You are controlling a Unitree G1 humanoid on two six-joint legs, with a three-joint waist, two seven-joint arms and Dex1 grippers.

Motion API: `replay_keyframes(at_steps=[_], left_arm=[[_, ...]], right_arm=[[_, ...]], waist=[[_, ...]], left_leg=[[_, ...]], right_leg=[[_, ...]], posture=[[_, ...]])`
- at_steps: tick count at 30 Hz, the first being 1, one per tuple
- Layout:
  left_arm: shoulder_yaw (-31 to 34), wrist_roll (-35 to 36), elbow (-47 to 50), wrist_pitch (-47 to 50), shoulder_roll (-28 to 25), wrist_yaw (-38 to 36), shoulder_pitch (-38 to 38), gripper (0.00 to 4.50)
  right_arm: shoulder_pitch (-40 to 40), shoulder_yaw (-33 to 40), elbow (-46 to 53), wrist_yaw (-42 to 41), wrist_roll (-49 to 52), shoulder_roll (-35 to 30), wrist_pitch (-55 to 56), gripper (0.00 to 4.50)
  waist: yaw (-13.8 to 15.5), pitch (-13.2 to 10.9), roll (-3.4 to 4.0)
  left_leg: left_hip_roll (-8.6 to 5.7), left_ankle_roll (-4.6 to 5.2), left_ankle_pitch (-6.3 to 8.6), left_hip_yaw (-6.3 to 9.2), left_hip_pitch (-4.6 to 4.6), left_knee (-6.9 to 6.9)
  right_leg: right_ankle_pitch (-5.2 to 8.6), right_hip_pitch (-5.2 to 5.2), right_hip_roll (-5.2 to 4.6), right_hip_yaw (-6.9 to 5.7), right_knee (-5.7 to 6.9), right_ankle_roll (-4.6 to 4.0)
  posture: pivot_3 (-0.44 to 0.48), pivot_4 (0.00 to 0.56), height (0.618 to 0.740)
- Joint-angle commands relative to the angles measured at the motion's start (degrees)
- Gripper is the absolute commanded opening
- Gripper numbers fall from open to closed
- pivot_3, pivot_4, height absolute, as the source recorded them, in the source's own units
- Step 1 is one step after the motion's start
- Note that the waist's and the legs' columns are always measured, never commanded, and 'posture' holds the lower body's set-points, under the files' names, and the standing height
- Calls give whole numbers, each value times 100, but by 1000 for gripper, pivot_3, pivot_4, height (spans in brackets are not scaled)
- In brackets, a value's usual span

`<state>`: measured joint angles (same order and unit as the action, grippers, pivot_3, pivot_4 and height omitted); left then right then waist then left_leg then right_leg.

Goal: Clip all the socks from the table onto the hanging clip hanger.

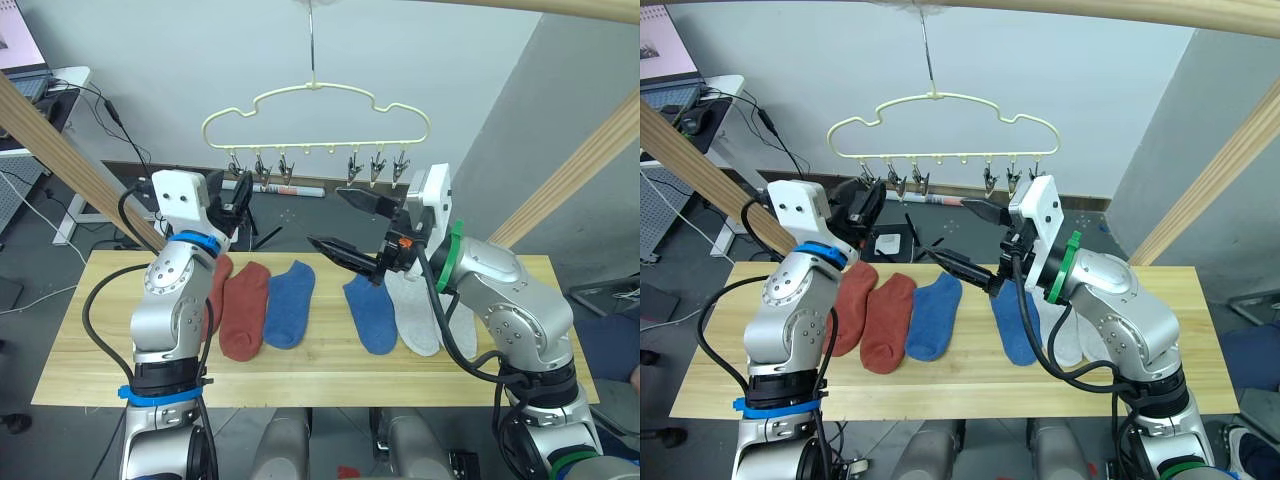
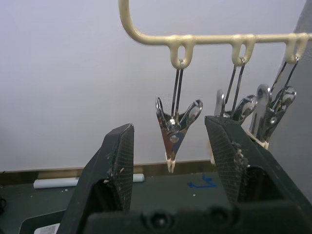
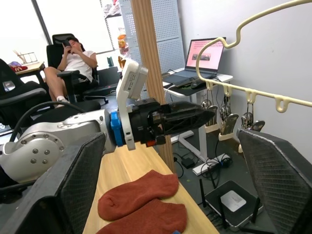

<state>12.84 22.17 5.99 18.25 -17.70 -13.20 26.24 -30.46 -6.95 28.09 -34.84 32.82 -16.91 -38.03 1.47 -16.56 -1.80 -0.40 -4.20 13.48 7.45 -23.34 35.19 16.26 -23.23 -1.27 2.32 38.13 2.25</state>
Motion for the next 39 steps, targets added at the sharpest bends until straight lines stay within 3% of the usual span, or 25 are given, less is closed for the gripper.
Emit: replay_keyframes(at_steps=[1, 28, 31, 35, 39], left_arm=[[12, 3, 60, -131, -12, -89, 161, 2510], [-8, -231, -307, -436, -16, -287, 413, 2510], [-6, -230, -299, -440, -14, -308, 419, 1962], [-13, -198, -268, -450, -12, -348, 423, 841], [-36, -214, -258, -453, -42, -387, 447, 145]], right_arm=[[-137, 32, 347, 87, 220, 69, -35, 4500], [-222, 178, 278, 341, 502, 19, -196, 4500], [-151, 158, 272, 325, 479, -25, -166, 4500], [-129, 183, 291, 394, 533, -8, -208, 4500], [-104, 182, 297, 424, 544, -5, -213, 4500]], waist=[[-2, -1, 0], [-3, -90, -4], [-3, -95, -5], [-3, -96, -5], [-3, -97, -5]], left_leg=[[0, -1, -1, -1, 0, 0], [0, -2, -2, 2, -4, 2], [0, -2, -2, 2, -8, 2], [0, -2, -2, 2, -8, 2], [0, -2, -2, 2, -8, 2]], right_leg=[[0, 0, 0, 1, 0, 0], [0, -3, 0, -2, 1, 0], [0, -5, 0, -2, 0, 0], [0, -6, 0, -2, 0, 0], [0, -6, 0, -3, 1, 0]], posture=[[162, 314, 740], [156, 336, 740], [156, 335, 740], [154, 337, 740], [156, 338, 740]])
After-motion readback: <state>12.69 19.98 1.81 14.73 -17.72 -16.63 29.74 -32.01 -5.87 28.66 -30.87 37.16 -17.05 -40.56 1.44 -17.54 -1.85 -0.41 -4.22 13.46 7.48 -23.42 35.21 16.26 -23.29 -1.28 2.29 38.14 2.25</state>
